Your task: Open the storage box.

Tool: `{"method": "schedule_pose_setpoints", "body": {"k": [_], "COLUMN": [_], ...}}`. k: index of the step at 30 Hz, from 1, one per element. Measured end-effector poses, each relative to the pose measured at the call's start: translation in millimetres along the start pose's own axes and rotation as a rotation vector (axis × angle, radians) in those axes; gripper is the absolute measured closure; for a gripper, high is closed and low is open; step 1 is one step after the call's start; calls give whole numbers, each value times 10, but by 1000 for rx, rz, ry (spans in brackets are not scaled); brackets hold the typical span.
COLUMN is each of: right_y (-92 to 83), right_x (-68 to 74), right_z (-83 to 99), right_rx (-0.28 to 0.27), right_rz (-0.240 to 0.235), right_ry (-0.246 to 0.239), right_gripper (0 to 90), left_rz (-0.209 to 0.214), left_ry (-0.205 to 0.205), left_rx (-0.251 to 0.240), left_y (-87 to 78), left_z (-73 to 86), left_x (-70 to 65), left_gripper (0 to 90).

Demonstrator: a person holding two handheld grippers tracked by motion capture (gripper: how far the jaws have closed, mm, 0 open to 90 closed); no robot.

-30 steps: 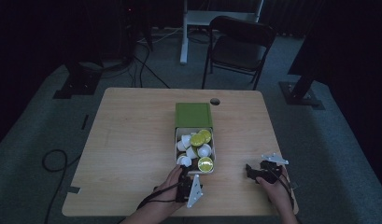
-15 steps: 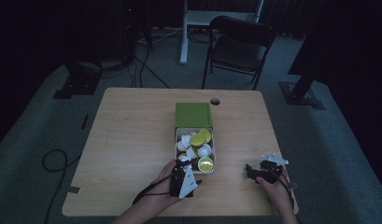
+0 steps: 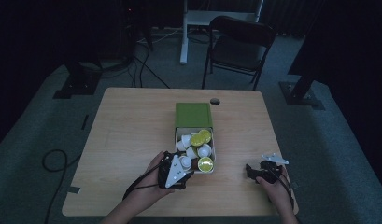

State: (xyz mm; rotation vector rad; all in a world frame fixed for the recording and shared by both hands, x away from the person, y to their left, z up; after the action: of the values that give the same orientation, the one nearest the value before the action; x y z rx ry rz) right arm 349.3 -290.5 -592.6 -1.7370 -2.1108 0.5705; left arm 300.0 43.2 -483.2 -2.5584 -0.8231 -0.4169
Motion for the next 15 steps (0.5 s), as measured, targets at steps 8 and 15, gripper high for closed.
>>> {"method": "schedule_pose_setpoints", "body": {"k": [8,15], "right_y": [0,0], "right_x": [0,0], "right_z": [0,0], "right_rx": [0,0], "right_rz": [0,0], "right_ry": [0,0], "right_gripper": [104,104], "left_rz": [-52,-100], "left_ry": [-39,-90], "left_rx": [-5,10], "left_y": [-134,-249], "left_z": [64,216], "left_x": [171,304], "left_gripper": [280,268]}}
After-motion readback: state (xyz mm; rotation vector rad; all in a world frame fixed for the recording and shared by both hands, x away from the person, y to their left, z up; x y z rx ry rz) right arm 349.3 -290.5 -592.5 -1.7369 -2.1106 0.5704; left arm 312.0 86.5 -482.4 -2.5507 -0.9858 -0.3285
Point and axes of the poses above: each handheld gripper's, and its own axes: y roughly forward along the jaws, z roughly out of its underside, x roughly to its left, the point moved 6 cm from there along y, roughly forward along the jaws, and after that the axes turned 13 degrees about -x, right-handed, at the moved point
